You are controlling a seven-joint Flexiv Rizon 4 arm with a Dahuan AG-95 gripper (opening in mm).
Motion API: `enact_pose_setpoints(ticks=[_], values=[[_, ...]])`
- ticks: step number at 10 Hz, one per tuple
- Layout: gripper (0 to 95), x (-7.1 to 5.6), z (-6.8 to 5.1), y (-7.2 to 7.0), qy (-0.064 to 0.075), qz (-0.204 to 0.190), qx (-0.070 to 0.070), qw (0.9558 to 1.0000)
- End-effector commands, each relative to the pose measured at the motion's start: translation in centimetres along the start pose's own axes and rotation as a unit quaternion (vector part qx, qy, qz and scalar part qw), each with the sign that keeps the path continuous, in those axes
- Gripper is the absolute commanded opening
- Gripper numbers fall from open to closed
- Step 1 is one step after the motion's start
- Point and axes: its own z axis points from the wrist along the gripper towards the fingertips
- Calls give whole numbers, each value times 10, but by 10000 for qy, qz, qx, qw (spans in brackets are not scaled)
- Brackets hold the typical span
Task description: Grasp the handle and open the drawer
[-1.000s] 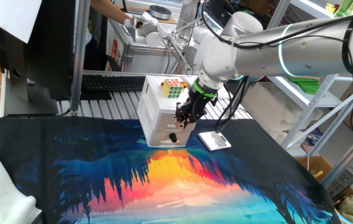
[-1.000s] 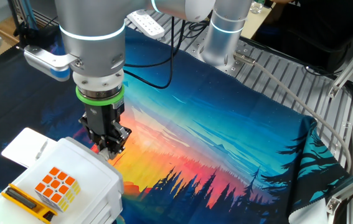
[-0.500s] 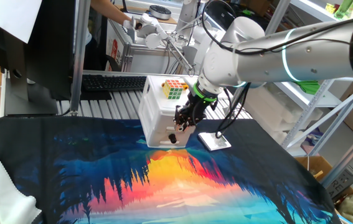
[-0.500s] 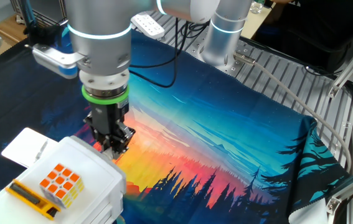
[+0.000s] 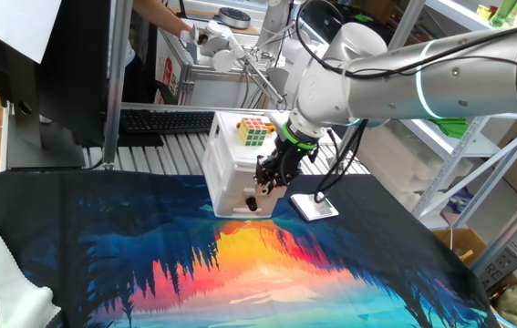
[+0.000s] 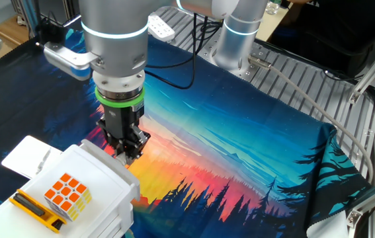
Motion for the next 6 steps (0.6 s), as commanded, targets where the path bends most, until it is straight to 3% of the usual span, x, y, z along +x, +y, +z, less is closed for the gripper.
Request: enact_pose_setpoints(ticks=[1,6], values=[[0,6,-2,0,12,31,16,10000],[0,12,-5,2,91,47,0,9999]])
